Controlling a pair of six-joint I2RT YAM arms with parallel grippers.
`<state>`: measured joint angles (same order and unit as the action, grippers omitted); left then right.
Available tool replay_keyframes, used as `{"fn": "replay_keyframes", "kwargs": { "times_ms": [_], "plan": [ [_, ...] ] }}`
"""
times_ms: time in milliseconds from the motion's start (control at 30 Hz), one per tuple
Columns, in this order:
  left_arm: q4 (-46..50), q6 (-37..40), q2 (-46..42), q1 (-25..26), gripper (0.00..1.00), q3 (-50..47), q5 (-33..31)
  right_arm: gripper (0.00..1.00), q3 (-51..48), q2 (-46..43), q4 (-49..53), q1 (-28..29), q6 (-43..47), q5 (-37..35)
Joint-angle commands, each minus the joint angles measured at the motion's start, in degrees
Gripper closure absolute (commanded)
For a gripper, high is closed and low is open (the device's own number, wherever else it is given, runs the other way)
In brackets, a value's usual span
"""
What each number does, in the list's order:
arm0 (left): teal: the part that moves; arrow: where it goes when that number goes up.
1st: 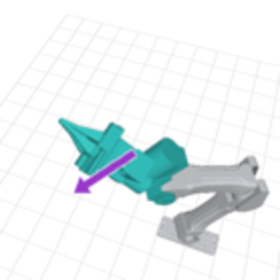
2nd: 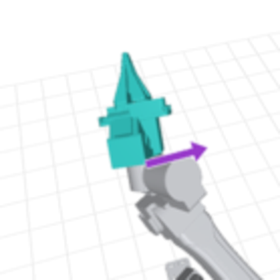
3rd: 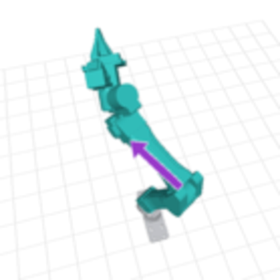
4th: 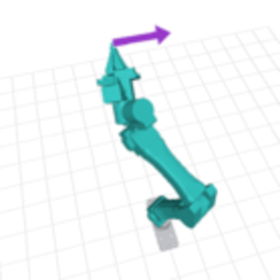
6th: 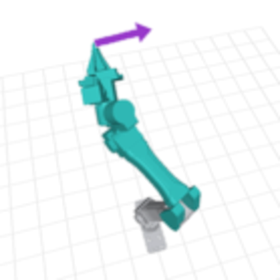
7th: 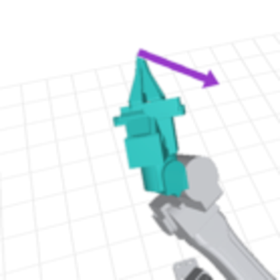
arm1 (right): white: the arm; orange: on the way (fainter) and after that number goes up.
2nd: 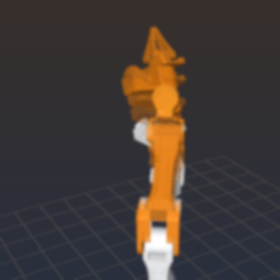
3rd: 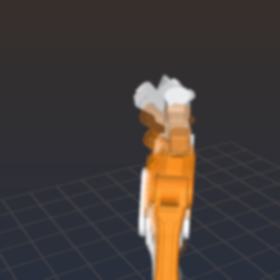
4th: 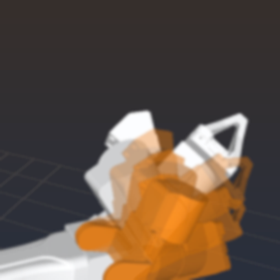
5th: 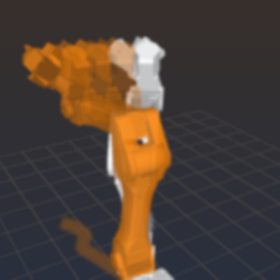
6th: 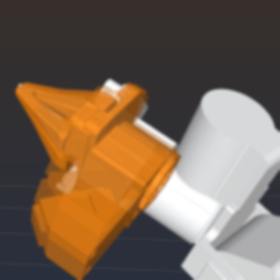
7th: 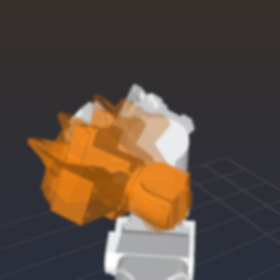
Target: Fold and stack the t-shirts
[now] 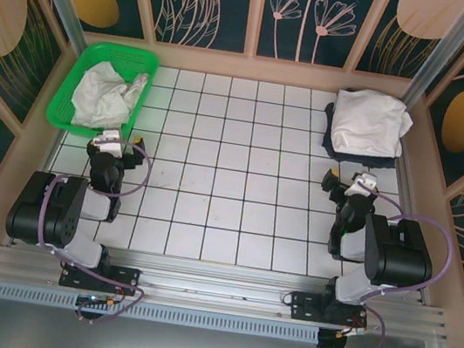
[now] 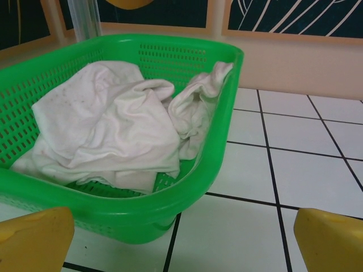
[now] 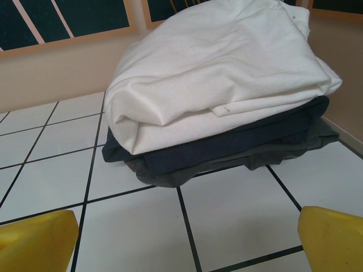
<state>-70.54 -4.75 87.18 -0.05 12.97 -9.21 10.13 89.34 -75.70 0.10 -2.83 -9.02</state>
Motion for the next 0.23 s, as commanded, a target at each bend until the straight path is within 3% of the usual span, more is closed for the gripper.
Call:
{"fn": "replay_keyframes", "kwargs": {
  "times_ms": [0, 200],
  "plan": [
    [-2.98, -0.63, -0.13, -0.03, 0.01, 0.21, 1.04, 0.01, 0.96, 0.40, -3.17, 0.00, 0.60, -1.11],
    [-2.93, -0.66, -0.20, -0.04, 0.01, 0.12, 1.04, 0.01, 0.90, 0.39, -3.35, -0.03, 1.10, 0.02]
  ]
}}
